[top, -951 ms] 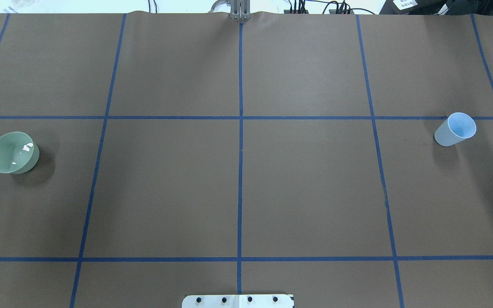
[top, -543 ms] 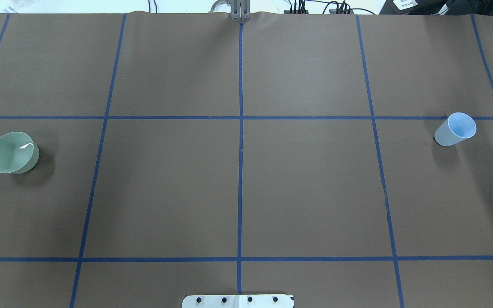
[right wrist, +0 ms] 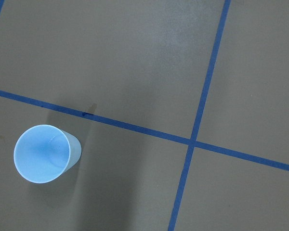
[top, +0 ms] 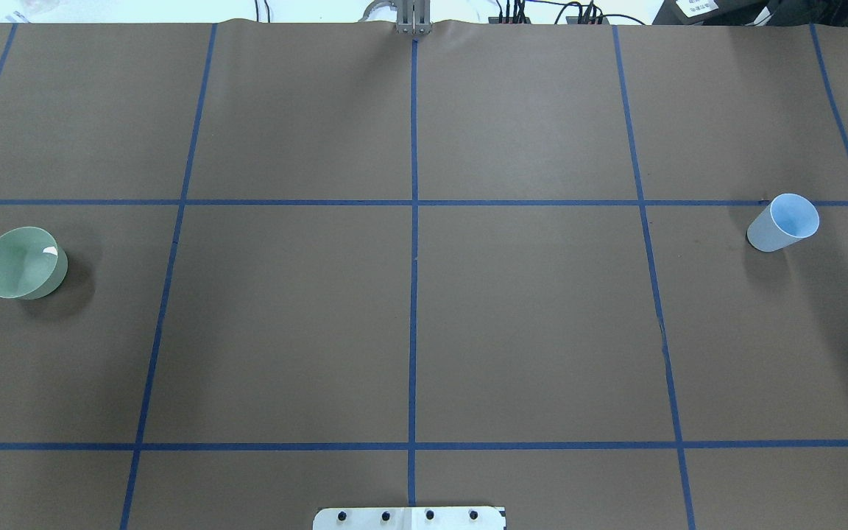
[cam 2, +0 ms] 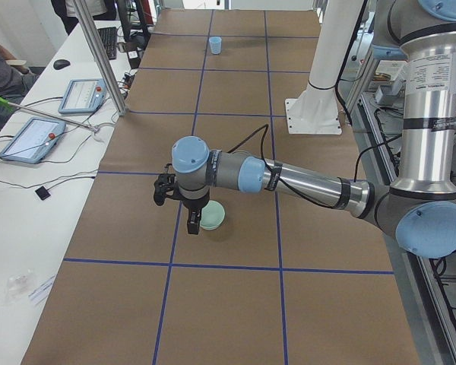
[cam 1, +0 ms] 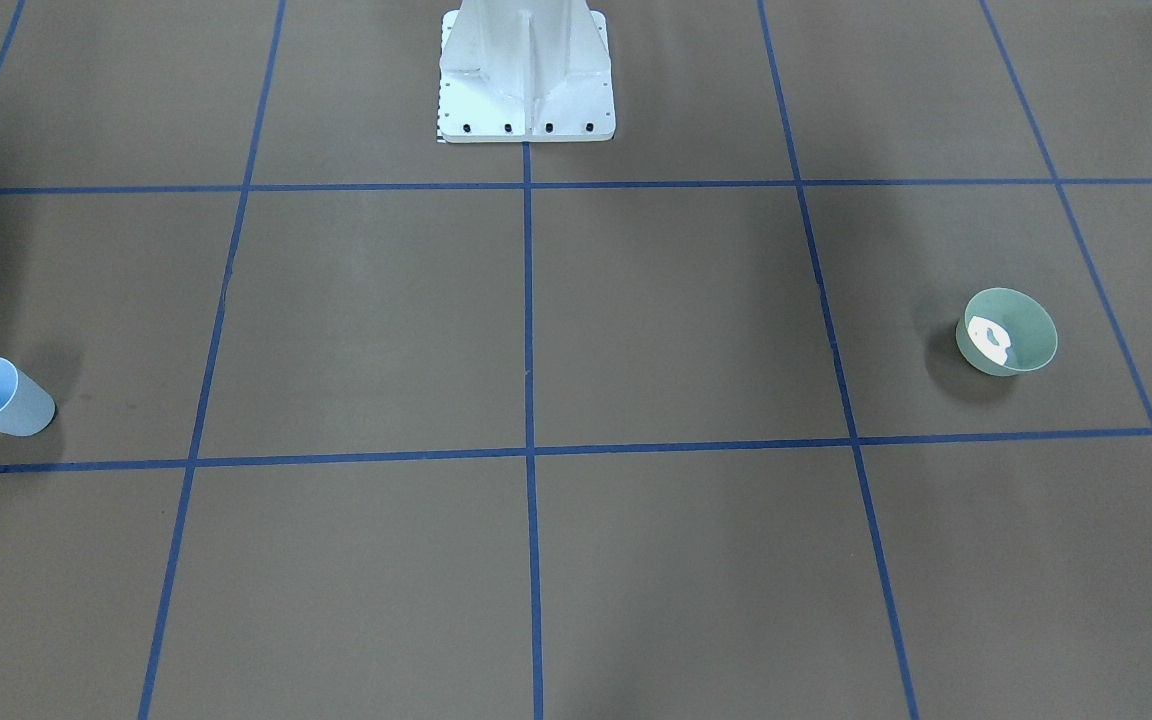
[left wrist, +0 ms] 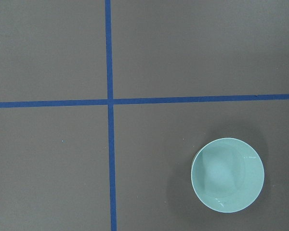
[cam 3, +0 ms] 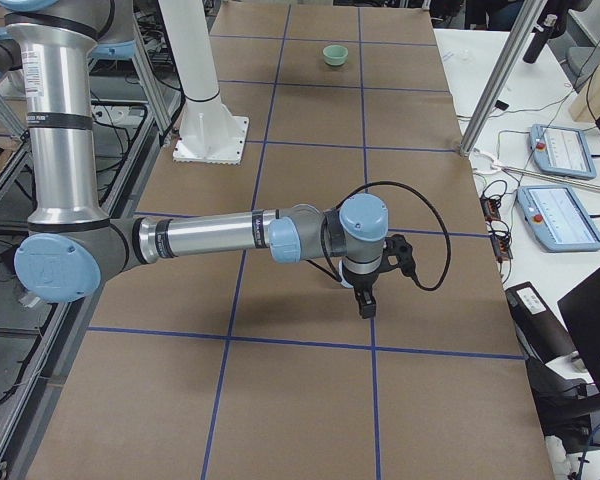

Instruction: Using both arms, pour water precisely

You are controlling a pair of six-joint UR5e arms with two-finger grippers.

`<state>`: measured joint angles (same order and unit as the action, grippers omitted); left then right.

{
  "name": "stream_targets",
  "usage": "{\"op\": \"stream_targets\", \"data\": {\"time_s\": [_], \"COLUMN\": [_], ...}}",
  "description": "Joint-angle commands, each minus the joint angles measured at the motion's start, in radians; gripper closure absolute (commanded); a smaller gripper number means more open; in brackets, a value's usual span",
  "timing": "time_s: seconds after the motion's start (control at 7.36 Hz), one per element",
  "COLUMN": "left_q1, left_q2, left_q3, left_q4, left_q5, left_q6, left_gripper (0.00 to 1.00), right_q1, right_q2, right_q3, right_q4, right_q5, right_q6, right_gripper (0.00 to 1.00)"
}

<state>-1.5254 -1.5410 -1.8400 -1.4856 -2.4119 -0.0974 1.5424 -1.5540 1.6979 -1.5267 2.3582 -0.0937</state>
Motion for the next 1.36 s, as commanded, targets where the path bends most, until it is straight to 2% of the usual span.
{"op": "stream_targets", "data": {"time_s": [0.0, 1.22], "left_q1": [0.001, 0.004], "left_q2": [0.001, 0.001], "left_q3": [-0.004, -0.008], "left_q4": [-0.002, -0.024], "left_q5": [-0.001, -0.003], "left_q6": [0.004, 0.002], "left_gripper": [0.00, 0.00], "right_q1": [-0.001, -0.001], "right_q2": [0.003, -0.003], "right_q3": [-0.006, -0.001], "right_q4": [-0.001, -0.003], "right_q5": [-0.005, 0.038], "right_q6": [-0.003, -0.003], "right_gripper": [0.00, 0.00]}}
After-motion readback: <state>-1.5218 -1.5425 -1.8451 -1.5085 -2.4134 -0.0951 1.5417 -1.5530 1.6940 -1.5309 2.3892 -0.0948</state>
